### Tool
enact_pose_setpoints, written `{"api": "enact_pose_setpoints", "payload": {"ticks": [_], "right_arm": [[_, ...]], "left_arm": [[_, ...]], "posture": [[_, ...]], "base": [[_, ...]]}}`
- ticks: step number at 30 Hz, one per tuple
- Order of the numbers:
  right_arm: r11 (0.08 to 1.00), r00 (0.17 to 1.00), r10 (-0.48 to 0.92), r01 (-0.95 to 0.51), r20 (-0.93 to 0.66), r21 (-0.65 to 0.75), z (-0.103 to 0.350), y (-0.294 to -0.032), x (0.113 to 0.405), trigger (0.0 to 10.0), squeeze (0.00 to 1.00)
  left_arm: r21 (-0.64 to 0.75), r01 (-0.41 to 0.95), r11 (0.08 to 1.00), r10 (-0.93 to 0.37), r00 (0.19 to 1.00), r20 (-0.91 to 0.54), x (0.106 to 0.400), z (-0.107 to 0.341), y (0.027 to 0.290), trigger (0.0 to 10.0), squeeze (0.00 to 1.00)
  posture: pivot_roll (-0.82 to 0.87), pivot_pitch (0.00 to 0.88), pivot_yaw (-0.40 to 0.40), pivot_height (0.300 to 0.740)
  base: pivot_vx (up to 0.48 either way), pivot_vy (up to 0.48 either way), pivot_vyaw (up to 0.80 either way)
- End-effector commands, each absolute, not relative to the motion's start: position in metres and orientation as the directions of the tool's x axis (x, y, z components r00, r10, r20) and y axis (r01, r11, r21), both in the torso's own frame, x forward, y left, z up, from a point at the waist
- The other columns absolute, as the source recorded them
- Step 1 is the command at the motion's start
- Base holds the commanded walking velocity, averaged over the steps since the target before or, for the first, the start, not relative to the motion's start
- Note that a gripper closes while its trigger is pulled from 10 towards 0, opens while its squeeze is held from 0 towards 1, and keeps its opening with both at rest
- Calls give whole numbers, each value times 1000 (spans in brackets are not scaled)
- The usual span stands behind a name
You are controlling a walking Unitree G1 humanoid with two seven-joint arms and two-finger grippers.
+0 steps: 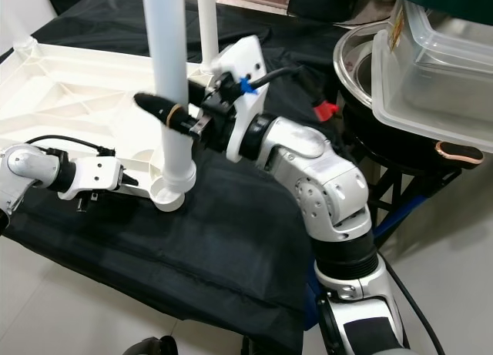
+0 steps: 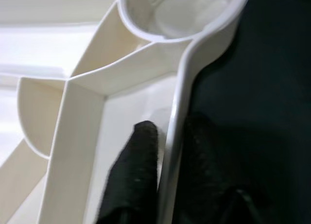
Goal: Building children table
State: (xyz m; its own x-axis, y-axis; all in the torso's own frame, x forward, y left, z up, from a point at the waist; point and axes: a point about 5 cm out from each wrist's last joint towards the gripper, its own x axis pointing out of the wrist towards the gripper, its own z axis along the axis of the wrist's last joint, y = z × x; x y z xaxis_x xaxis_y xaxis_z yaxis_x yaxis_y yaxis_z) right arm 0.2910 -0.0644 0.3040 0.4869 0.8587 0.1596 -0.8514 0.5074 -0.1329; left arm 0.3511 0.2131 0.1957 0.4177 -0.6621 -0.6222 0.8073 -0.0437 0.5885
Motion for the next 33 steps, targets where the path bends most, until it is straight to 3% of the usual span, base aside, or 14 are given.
{"api": "enact_pose_setpoints", "payload": {"ticks": [1, 16, 17, 18, 20, 21, 33], "right_arm": [[519, 504, 854, -843, 129, -140, 301, -60, 292, 10000, 0], [527, 522, 850, -838, 73, -142, 291, -36, 298, 10000, 0], [528, 524, 849, -837, 70, -144, 292, -36, 298, 10000, 0], [525, 522, 851, -838, 61, -148, 291, -36, 298, 10000, 0], [525, 522, 851, -838, 61, -148, 291, -36, 298, 10000, 0], [523, 522, 851, -838, 53, -155, 291, -35, 297, 10000, 0], [645, 646, 763, -756, 36, -113, 272, -39, 309, 10000, 0]], "left_arm": [[561, 826, -60, -672, 382, -635, 349, 187, 210, 0, 0], [585, 810, -55, -704, 384, -597, 351, 188, 201, 0, 0], [588, 807, -53, -708, 385, -592, 351, 188, 201, 3412, 0], [594, 803, -48, -712, 390, -584, 352, 188, 199, 4588, 0], [594, 803, -48, -712, 390, -584, 352, 188, 199, 4588, 0], [598, 800, -45, -716, 392, -578, 352, 188, 198, 10000, 0], [606, 793, -54, -747, 371, -552, 351, 185, 187, 10000, 0]], "posture": [[-140, 232, -34, 740], [-141, 221, -57, 740], [-142, 219, -57, 740], [-145, 217, -60, 740], [-145, 217, -60, 740], [-145, 217, -60, 740], [-140, 220, -61, 740]], "base": [[0, 0, 0], [0, 0, 0], [0, 0, 0], [0, 0, 0], [0, 0, 0], [0, 0, 0], [0, 0, 0]]}}
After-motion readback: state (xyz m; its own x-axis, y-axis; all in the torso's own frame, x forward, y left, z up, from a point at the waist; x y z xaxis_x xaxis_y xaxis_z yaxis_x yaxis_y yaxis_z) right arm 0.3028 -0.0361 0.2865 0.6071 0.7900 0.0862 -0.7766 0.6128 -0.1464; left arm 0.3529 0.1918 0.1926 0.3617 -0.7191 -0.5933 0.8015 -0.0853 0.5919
